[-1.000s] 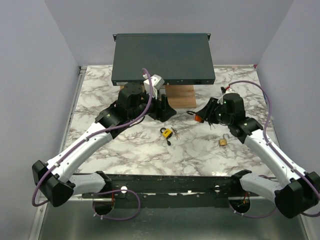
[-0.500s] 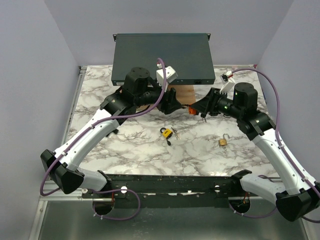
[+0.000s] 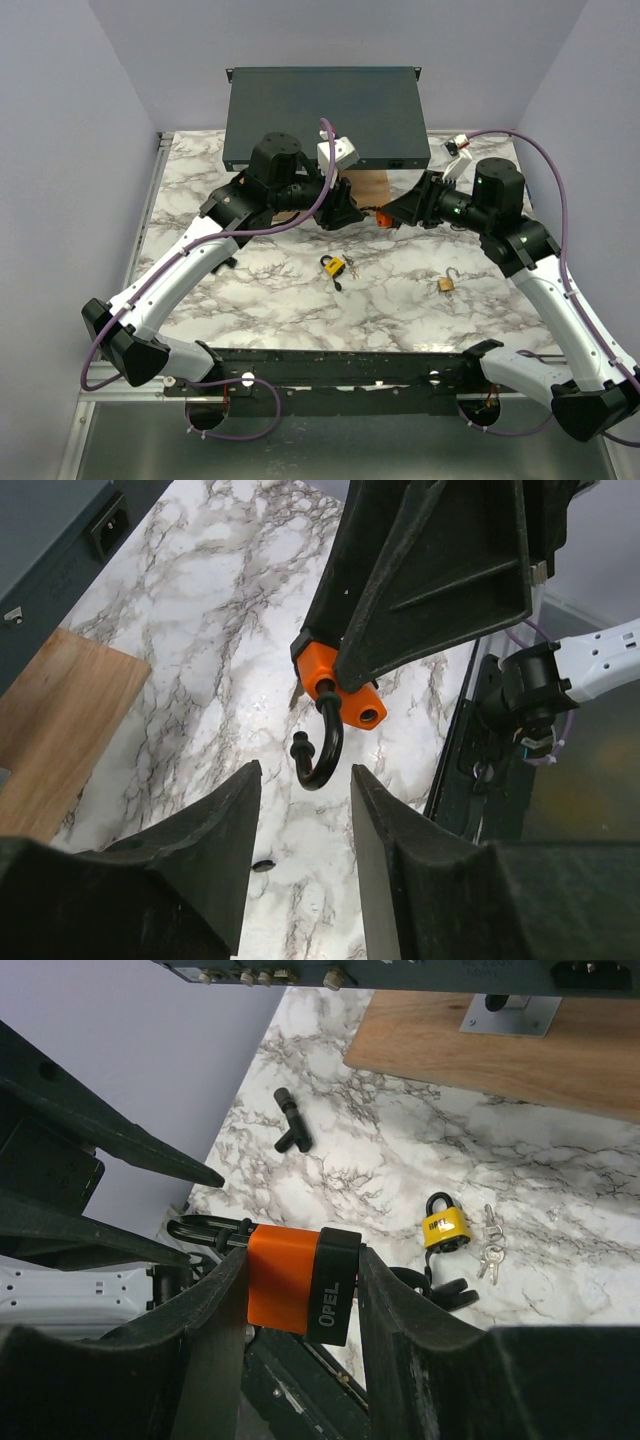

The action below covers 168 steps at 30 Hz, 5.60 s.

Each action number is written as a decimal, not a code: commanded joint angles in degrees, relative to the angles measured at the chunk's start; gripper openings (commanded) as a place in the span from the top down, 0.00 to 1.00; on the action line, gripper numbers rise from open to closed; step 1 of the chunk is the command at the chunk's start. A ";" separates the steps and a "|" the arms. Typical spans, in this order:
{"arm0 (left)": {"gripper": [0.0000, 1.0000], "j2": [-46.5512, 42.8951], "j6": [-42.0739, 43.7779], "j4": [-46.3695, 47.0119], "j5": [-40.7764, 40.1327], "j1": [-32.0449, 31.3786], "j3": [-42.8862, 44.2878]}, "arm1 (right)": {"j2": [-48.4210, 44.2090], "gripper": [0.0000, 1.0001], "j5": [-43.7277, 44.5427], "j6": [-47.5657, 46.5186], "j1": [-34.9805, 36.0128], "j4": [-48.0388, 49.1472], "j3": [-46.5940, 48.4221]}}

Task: Lock with the key
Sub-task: Lock the lock.

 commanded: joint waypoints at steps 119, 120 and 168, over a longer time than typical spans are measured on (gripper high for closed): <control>1.00 -25.96 -29.68 14.93 7.28 3.96 -0.52 | 6.28 0.59 -29.13 0.60 17.62 42.69 9.46; 1.00 -25.83 -29.68 14.93 7.44 4.00 -0.65 | 6.04 0.60 -28.89 0.74 17.68 42.84 9.24; 1.00 -25.65 -23.55 12.73 2.84 0.73 -7.45 | 7.50 0.99 -19.95 3.80 22.34 33.79 11.36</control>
